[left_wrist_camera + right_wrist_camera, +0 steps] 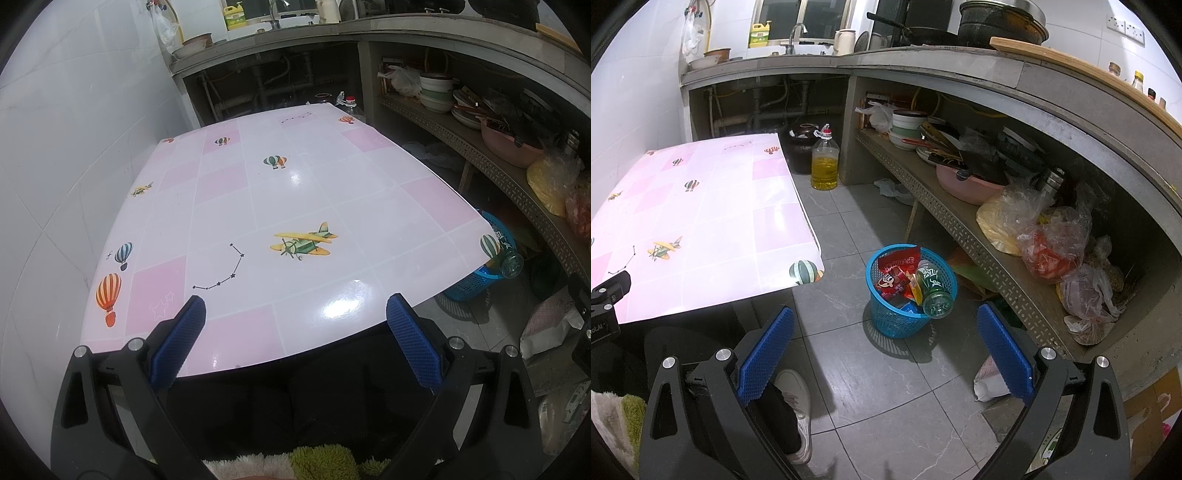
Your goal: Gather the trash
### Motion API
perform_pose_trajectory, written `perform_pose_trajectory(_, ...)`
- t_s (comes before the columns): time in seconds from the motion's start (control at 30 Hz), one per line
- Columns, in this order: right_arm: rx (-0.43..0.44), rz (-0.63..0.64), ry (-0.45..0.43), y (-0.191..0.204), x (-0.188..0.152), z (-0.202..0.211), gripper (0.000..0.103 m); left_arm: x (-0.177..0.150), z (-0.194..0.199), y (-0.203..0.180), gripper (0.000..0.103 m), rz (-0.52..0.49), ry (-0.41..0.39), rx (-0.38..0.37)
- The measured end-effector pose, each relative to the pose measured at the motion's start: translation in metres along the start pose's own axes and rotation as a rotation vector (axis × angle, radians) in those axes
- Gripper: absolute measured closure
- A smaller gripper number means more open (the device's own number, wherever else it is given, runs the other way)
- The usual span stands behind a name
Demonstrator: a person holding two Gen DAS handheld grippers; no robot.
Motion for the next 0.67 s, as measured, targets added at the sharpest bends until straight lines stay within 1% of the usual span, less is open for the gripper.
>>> perform_pose_trajectory(0.67,0.001,0.001,-0.001,-0.0005,0.0001,-0.0002,0.007,-0.0015,-0.0024,0.0001,0.009,0.003,0.016,-0.014)
Point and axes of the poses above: each gripper's, at about its wrist camera, not at the fingertips, and z roughly against the way its jaws point, y to its left, x to its top, the point moved 4 cm from there along -z, roughly the way its jaws point
